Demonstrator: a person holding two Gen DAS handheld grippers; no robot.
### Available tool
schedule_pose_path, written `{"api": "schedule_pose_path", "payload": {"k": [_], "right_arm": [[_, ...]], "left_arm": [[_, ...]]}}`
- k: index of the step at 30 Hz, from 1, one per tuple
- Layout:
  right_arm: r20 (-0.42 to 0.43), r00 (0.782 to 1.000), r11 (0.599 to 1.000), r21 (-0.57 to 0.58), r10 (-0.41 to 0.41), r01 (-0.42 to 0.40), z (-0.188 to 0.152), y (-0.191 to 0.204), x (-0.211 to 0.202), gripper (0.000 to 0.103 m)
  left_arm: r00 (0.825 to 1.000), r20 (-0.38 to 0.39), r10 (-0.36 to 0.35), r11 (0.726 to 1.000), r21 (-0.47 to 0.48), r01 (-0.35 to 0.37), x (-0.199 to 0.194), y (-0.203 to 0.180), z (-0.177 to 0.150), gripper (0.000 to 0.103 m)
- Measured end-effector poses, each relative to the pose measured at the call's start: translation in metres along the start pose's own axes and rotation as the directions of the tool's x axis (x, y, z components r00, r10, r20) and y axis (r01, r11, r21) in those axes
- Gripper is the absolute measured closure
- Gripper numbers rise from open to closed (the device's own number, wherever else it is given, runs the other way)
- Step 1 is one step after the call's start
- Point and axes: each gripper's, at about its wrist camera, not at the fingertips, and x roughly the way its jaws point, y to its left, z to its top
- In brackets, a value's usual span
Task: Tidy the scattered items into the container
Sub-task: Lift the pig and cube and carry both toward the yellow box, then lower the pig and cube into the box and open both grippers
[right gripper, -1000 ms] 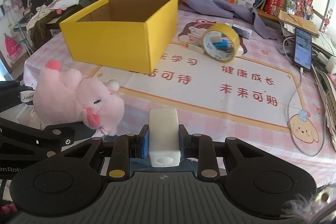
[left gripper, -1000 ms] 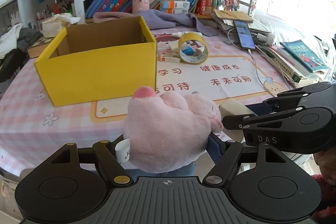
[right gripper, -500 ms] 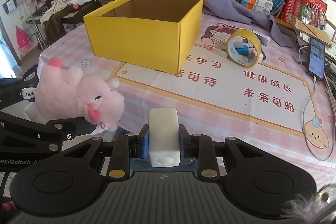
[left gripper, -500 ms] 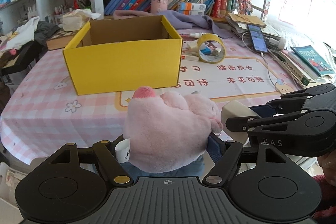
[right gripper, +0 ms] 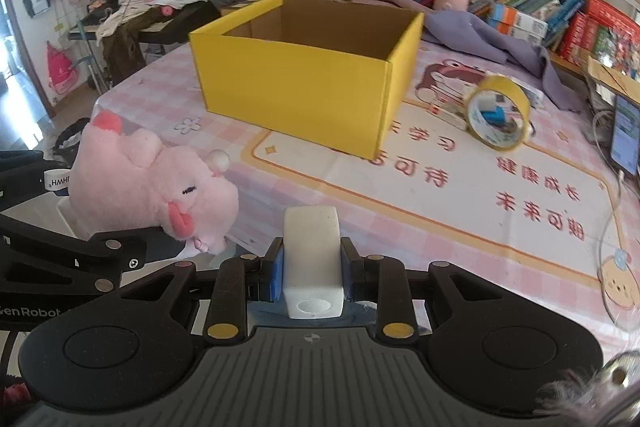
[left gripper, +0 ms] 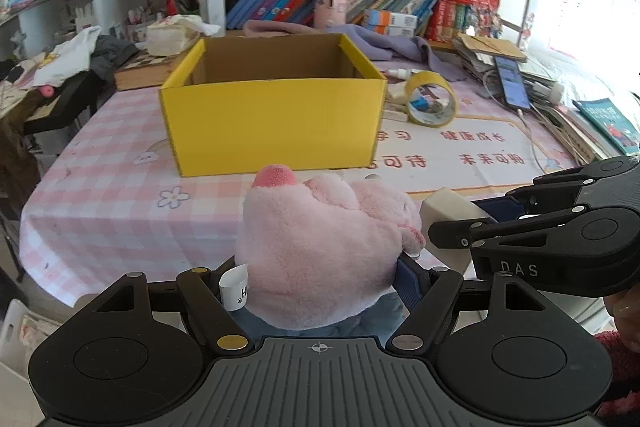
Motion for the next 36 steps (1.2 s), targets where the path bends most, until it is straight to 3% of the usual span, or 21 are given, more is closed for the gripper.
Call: {"api": "schedule_pose_path", "payload": {"k": [7, 18, 24, 31, 36], "right_arm": [[-0.004, 0.999, 0.997, -0.05, 0.052, -0.052, 0.013, 0.015, 0.013, 0.077], [0.027, 0.997, 0.994, -0.082, 0.076, -0.074, 0.032, 0.016, 0.025, 0.077], [0.137, 0.989, 0.993, -0.107, 0.064, -0.049, 0.058, 0.007, 0.019, 0.077], [0.241, 0.969, 0.992, -0.121, 0.053, -0.024, 0.112, -0.014, 0.021, 0.077], [0.269, 0.962, 0.989, -0.145, 0.046, -0.007, 0.151, -0.027, 0.041, 0.077]], "left_arm": [[0.999, 0.003, 0.052, 0.998, -0.044, -0.052, -0.002, 0.018, 0.001, 0.028], [0.997, 0.035, 0.071, 0.995, -0.066, -0.069, 0.003, 0.032, 0.016, 0.028], [0.991, 0.104, 0.08, 0.996, -0.058, -0.074, 0.002, 0.04, 0.048, 0.028], [0.98, 0.189, 0.067, 0.998, -0.024, -0.064, 0.014, 0.047, 0.102, 0.027], [0.976, 0.213, 0.053, 0.999, -0.001, -0.054, 0.039, 0.053, 0.136, 0.027]]}}
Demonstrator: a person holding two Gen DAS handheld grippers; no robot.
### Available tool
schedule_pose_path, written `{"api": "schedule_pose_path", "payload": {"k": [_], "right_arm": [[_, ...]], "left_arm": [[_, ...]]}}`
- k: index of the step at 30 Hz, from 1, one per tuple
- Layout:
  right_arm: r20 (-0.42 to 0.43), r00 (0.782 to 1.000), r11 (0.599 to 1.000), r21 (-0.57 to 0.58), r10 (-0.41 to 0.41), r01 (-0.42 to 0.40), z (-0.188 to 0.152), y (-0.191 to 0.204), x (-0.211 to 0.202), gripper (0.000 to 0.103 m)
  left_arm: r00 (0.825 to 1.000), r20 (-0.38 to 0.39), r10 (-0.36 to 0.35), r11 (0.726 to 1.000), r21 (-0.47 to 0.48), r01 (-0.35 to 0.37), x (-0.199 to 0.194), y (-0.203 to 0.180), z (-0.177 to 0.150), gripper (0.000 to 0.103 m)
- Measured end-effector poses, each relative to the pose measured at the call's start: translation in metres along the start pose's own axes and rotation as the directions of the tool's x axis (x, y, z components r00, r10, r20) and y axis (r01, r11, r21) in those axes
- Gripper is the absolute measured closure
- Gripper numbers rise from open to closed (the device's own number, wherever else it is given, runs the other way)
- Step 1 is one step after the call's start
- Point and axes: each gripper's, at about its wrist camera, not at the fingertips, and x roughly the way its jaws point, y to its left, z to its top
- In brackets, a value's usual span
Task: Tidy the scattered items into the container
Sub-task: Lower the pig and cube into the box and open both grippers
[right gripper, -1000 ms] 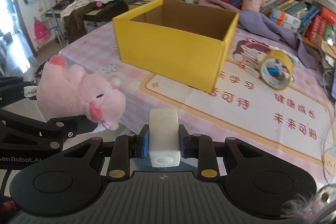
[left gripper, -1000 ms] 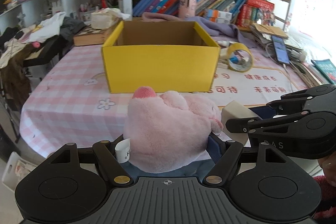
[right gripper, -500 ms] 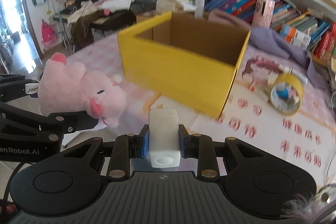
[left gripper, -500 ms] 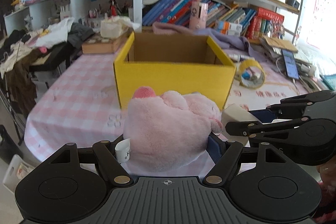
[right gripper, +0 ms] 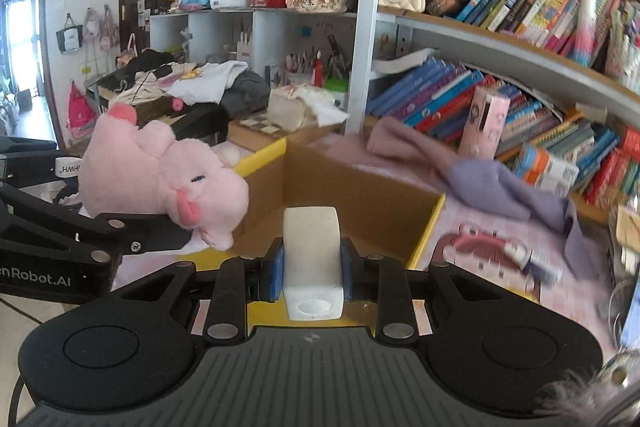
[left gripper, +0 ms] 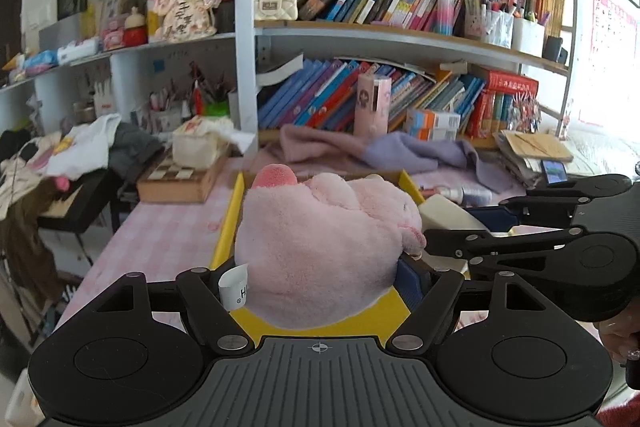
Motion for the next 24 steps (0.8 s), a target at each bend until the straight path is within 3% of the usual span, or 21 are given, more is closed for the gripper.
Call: {"api": "schedule_pose_path", "payload": {"k": [10, 17, 24], "right_arm": [[-0.094, 0.996, 0.996, -0.086, 0.009, -0.018, 0.023, -0.028, 0.088, 0.078], [-0.212, 0.977, 0.985, -0.162, 0.019, -0.054, 0.023, -0.04, 0.141, 0.078], [-0.288, 0.957, 0.979, -0.188, 0.016, -0.073, 0.016, -0.048, 0.169, 0.077]], "left_arm": [[0.997, -0.072, 0.02, 0.999, 0.051, -0.016, 0.082, 0.012, 0.029, 0.026], [0.984, -0.173, 0.031, 0.996, 0.09, -0.015, 0.133, 0.016, 0.025, 0.026], [0.969, -0.245, 0.042, 0.992, 0.123, -0.012, 0.166, 0.017, 0.019, 0.023]]}}
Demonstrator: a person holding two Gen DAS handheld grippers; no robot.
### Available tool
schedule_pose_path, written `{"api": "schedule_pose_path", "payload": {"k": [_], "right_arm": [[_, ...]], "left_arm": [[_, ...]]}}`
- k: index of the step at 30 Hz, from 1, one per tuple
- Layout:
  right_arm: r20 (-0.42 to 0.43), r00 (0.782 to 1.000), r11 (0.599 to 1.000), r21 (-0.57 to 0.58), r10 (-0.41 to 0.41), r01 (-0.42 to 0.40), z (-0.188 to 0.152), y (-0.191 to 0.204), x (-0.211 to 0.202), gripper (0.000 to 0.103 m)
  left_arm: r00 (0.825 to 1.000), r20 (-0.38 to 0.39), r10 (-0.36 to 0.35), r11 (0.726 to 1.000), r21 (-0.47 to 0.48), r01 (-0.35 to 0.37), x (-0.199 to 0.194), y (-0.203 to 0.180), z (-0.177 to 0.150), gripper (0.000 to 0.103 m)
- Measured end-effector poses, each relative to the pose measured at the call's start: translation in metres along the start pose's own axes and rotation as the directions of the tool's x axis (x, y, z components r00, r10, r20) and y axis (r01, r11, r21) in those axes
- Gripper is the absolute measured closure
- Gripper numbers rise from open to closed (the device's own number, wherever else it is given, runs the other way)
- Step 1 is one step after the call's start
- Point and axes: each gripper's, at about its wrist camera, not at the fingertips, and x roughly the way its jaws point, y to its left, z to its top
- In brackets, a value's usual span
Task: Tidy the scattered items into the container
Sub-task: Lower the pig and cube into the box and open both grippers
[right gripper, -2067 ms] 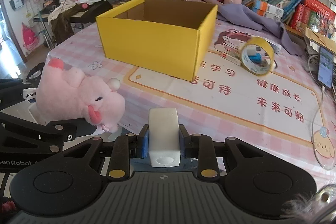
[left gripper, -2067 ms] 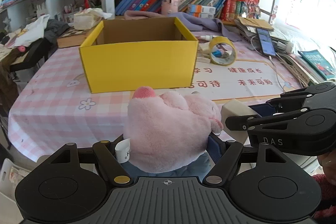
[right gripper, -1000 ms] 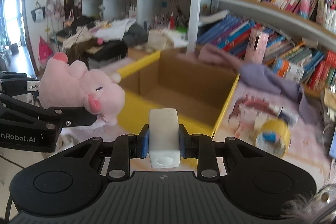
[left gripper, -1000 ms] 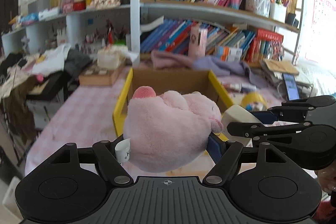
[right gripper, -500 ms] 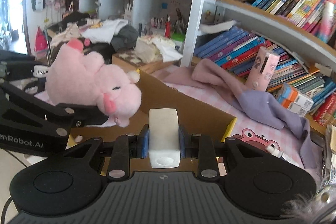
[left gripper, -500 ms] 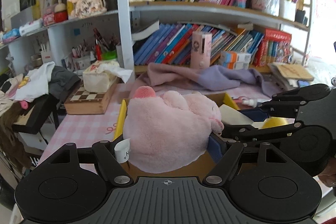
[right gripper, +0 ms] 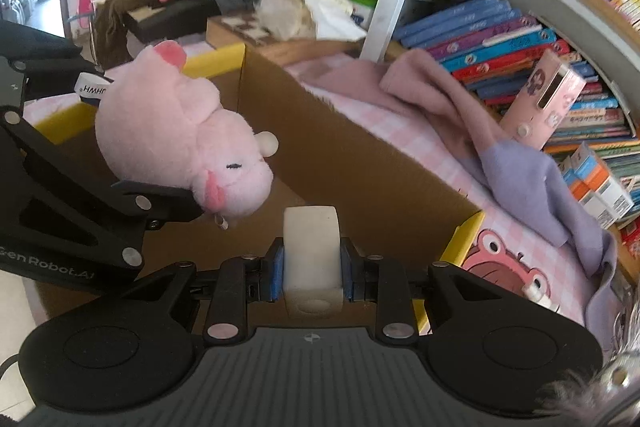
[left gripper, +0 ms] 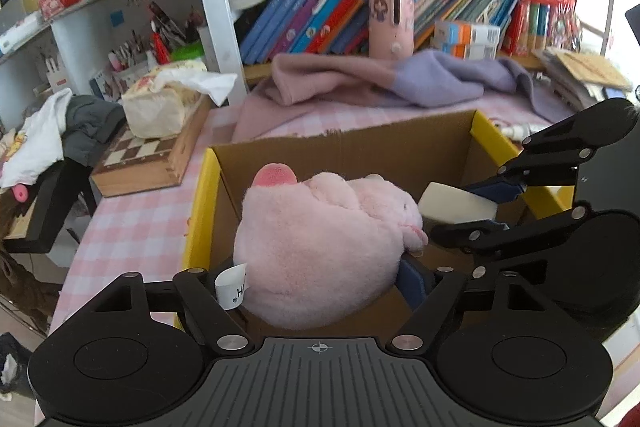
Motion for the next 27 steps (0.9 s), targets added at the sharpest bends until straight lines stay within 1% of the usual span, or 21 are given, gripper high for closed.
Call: {"api": "schedule_pose_path", "payload": {"k": [7, 10, 14, 18, 21, 27], "right_arm": [[-0.06, 0.998, 0.999, -0.043, 0.031, -0.034, -0.003, 0.005, 0.014, 0.077], [-0.066, 0.998, 0.999, -0.044, 0.024, -0.027, -0.003, 0.004, 0.016, 0.077], [-0.077, 0.997, 0.999, -0.046, 0.021, -0.025, -0.003, 0.005, 0.017, 0.077], [-0.077, 0.997, 0.999, -0.031, 0.029, -0.031, -0.003, 0.006, 0.017, 0.077], [-0.08, 0.996, 0.999, -0.018, 0.039, -0.04, -0.001, 0.009, 0.018, 0.077], [-0.083, 0.996, 0.999, -0.021, 0.041, -0.043, 0.0, 0.012, 0.02, 0.077]], "left_arm": [[0.999, -0.053, 0.012, 1.0, 0.028, -0.011, 0.017, 0.0, -0.002, 0.022], [0.998, -0.057, 0.002, 1.0, 0.016, -0.001, 0.019, 0.003, -0.001, 0.02], [0.998, -0.065, 0.015, 1.0, 0.028, -0.014, 0.02, 0.002, 0.0, 0.018], [0.997, -0.074, 0.014, 1.0, 0.015, -0.013, 0.02, 0.005, 0.0, 0.017], [0.996, -0.082, 0.035, 0.999, 0.018, -0.034, 0.021, 0.008, -0.001, 0.017], [0.995, -0.089, 0.043, 0.999, 0.018, -0.042, 0.018, 0.01, -0.004, 0.017]]}}
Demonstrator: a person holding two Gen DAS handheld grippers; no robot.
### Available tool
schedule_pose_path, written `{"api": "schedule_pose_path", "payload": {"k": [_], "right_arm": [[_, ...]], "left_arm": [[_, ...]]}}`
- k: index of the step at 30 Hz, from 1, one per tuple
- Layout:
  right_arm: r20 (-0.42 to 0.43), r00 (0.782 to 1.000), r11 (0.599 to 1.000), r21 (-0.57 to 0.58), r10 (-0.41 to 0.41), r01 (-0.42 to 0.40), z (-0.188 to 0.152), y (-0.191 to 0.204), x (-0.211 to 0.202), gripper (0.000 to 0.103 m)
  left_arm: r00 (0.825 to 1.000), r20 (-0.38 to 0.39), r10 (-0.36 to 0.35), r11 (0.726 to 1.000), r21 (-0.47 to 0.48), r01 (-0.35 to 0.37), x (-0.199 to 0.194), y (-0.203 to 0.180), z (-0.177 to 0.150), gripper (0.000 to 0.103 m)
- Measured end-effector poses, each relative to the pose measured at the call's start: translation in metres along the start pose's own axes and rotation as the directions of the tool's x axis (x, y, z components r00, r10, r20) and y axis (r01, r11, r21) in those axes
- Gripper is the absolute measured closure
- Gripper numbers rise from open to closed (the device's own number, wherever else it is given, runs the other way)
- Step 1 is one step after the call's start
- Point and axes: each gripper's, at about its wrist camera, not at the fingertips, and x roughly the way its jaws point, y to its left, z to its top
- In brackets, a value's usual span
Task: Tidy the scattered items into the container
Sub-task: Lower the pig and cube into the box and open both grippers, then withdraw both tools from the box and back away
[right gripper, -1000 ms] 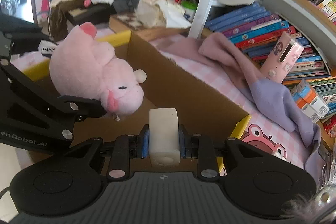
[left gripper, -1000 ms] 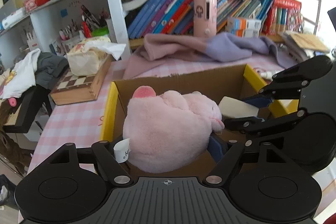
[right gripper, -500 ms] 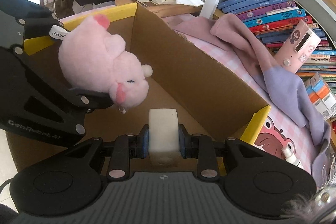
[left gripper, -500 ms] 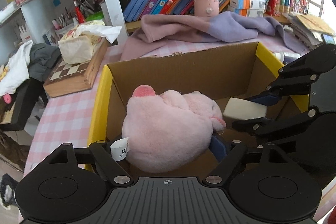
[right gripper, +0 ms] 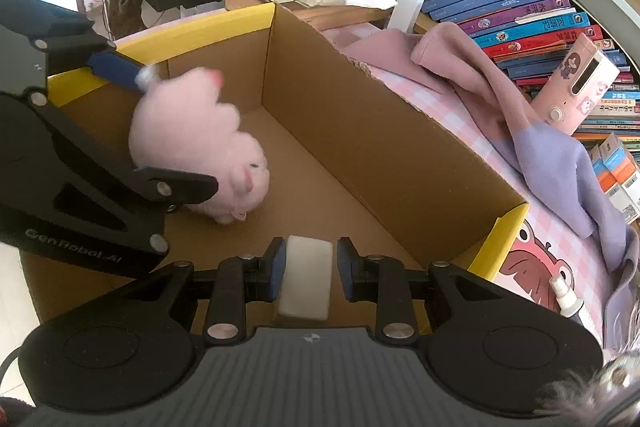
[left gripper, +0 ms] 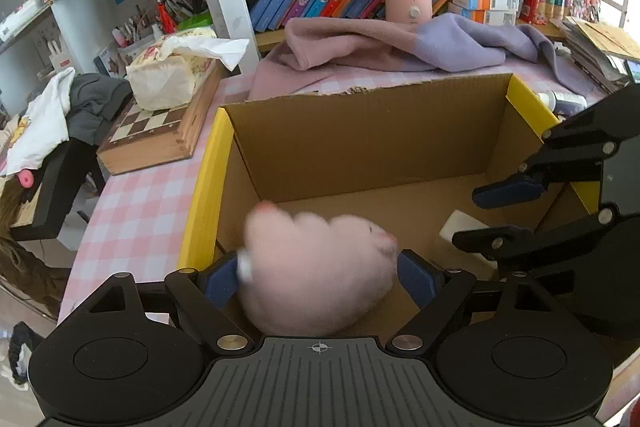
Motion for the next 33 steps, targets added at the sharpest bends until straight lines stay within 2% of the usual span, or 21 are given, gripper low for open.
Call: {"api": "schedule_pose_path", "payload": {"k": [6, 8, 18, 28, 33], "right_arm": [[0.02, 0.999, 0.999, -0.023, -0.048, 0.048, -0.001, 0.005, -0.004, 0.056], [0.037, 0.998, 0.998, -0.033, -0.052, 0.054, -0.003, 0.007, -0.009, 0.048], [0.168, 0.983, 0.997, 0.008, -0.072, 0.072, -0.005, 0.009, -0.056, 0.044], [0.282, 0.948, 0.988, 0.081, -0.146, 0.128, -0.017, 0.014, -0.112, 0.042], [0.311, 0.933, 0.981, 0.125, -0.18, 0.147, -0.031, 0.021, -0.137, 0.042]], "left_arm": [[1.0, 0.021, 0.023, 0.999, -0.023, -0.023, -0.011, 0.001, -0.001, 0.016], [0.999, 0.043, 0.022, 0.999, -0.035, -0.02, -0.019, 0.003, -0.001, 0.012], [0.987, 0.157, 0.03, 0.997, -0.069, -0.019, -0.069, -0.003, 0.002, 0.011], [0.956, 0.291, 0.046, 0.995, -0.102, -0.017, -0.129, -0.009, -0.001, 0.011], [0.943, 0.33, 0.054, 0.994, -0.109, -0.019, -0.153, -0.012, -0.013, 0.01]]}}
